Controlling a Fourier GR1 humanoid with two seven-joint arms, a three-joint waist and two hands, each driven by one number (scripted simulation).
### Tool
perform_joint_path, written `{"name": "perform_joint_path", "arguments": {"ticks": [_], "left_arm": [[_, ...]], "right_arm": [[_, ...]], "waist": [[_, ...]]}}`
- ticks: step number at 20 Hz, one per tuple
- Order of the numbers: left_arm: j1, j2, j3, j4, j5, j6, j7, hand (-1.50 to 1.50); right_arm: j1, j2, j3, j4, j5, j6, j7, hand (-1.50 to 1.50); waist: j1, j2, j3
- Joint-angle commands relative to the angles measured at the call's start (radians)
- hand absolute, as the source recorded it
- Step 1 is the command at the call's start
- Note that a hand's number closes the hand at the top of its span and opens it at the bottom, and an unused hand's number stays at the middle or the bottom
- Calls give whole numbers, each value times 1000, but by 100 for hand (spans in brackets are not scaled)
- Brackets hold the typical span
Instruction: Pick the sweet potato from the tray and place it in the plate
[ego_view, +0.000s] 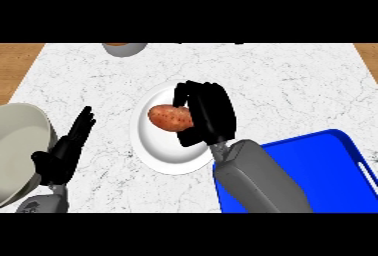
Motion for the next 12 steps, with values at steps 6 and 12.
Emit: {"name": "perform_joint_path", "arguments": {"ticks": [6,12], "left_arm": [[-34,-14,-8,-12,-15,16,52,0],[-15,-33,-14,-16,-17,13,15,0]], "right_arm": [[-160,5,102,285,-205,-346,151,-150],[-238,5,162,458,-435,-519,97,-150]], "waist": [[7,1,0],[22,4,0]]}}
